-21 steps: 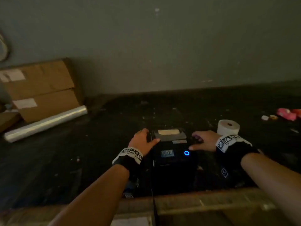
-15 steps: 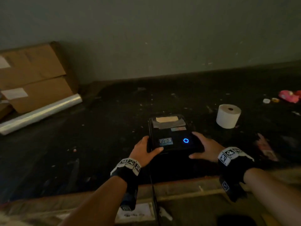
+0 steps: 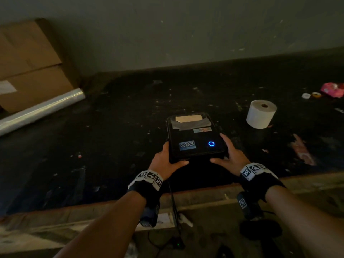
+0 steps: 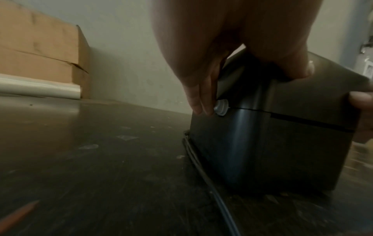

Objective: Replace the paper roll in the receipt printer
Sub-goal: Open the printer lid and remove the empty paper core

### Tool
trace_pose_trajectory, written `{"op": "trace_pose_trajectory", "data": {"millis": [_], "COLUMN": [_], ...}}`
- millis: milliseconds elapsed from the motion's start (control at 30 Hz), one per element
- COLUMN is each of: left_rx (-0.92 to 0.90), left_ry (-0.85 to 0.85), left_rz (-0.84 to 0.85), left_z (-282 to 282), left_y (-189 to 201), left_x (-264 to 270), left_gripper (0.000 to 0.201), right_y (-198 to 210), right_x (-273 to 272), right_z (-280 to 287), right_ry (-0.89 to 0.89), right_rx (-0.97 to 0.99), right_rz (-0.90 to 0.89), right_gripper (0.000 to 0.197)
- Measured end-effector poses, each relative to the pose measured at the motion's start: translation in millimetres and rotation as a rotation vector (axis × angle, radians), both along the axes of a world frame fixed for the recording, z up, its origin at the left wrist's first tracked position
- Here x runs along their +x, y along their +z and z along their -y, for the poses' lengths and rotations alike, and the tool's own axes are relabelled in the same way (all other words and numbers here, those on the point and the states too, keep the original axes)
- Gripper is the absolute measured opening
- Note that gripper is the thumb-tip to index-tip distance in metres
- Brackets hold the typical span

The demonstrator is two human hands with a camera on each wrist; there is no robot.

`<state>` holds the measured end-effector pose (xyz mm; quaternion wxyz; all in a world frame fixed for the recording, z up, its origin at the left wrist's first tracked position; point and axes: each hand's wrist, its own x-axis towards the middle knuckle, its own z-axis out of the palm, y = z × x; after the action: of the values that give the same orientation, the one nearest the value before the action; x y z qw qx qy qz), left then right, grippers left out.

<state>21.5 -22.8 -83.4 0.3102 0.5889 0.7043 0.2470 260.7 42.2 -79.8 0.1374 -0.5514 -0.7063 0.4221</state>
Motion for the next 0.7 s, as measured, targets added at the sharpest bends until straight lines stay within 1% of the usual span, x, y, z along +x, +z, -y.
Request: {"op": "trace_pose_trajectory", "data": {"millis": [100, 233, 367, 433, 500, 600, 700], "left_rx": [0.020, 0.014, 0.025, 0.061, 0.141, 0.293, 0.360], "left_ry": [-0.014, -0.046, -0.067, -0.059, -0.028, 0.068, 0.152], "left_rz": [0.025, 0.067, 0.108, 0.072, 0.022, -0.015, -0.040], "left_z": [0, -1, -3, -6, -7, -12, -25], "left_y": [0, -2, 0, 2, 8, 25, 48], "left_x": [-1, -2, -4, -6, -7, -4, -3], "left_gripper": [0.096, 0.098, 0.093, 0.088, 0.079, 0.064, 0.058], "right_y": [0, 2, 6, 12, 20, 36, 49], "right_x": [0, 0, -1, -2, -5, -13, -26], "right_z": [0, -2, -3, -4, -6, -7, -10], "right_ry": [-0.013, -0.003, -0.017, -0.010, -0.035, -0.176, -0.267], "right_rx": [0.006, -0.007, 0.008, 0.022, 0.050, 0.107, 0.271], "right_rz": [-0.032, -0.009, 0.011, 0.025, 0.013, -0.050, -0.097], "right_gripper": [0.103, 0.104, 0.103, 0.100, 0.095, 0.083, 0.066]}}
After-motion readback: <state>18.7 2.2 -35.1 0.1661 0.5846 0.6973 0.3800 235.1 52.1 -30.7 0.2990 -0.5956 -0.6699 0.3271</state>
